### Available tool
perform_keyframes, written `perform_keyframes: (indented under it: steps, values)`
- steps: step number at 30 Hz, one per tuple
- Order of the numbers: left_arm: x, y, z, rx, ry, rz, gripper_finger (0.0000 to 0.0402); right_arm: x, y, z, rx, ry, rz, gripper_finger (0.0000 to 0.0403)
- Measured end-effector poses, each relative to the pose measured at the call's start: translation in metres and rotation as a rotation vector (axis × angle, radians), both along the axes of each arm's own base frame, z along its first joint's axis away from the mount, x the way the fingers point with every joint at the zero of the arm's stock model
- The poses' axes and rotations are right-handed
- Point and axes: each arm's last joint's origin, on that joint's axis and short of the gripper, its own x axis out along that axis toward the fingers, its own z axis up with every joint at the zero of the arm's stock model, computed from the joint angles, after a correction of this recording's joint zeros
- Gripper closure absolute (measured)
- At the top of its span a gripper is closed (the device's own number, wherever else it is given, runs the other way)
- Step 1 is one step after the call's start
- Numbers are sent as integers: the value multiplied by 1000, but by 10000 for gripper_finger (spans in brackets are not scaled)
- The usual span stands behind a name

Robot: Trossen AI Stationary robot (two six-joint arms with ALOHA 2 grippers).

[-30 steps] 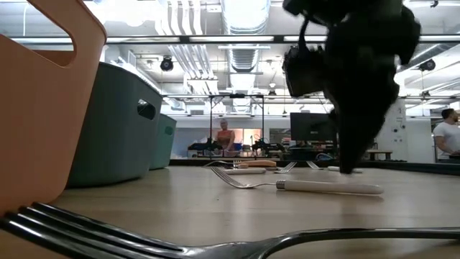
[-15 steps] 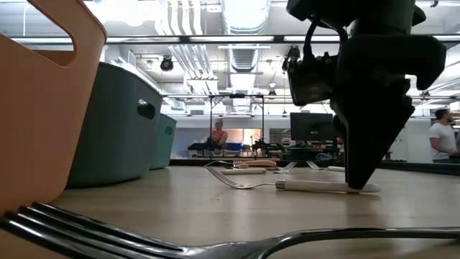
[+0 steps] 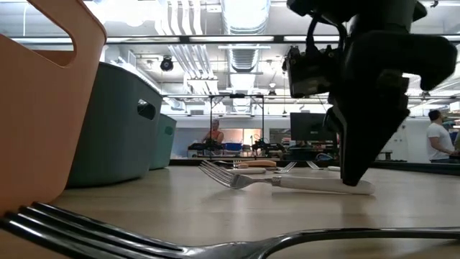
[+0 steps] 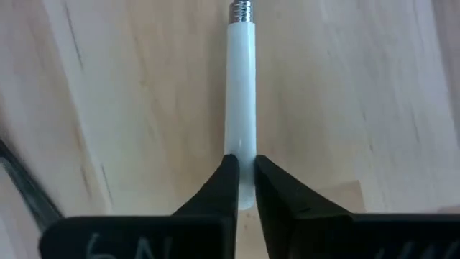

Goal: Sort silverware by color (type)
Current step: Put the white fork into the orange bin

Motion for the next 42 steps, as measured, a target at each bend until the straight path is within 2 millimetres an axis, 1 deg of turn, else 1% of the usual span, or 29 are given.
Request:
perform_keyframes:
  steps: [6, 11, 16, 19, 23, 27, 31, 36, 39, 42]
  values:
    - [6, -3, -14, -10, -23, -5, 274, 2, 2, -2, 30, -6, 37, 389]
    - [12, -4, -36, -29, -21, -3, 274, 1, 2, -1, 33, -16, 51, 393]
    - [25, -3, -59, -219, -27, -86, 274, 1, 3, -1, 35, -18, 56, 396]
    - [36, -3, -67, -286, -75, -128, 274, 1, 3, -1, 36, -21, 64, 396]
    - [49, -1, -75, -260, -69, -184, 274, 2, 3, -1, 41, -28, 68, 396]
    - [65, -5, -87, -221, 3, -268, 274, 2, 4, -1, 43, -34, 80, 395]
    - [84, -13, -104, -126, 102, -360, 274, 4, 4, -1, 48, -51, 97, 386]
    - [108, -23, -126, -13, 235, -473, 274, 4, 5, -1, 50, -58, 100, 363]
    - [120, -28, -137, 25, 262, -512, 274, 4, 5, -1, 48, -58, 100, 352]
    - [128, -30, -150, 72, 278, -497, 274, 5, 5, -1, 48, -60, 99, 347]
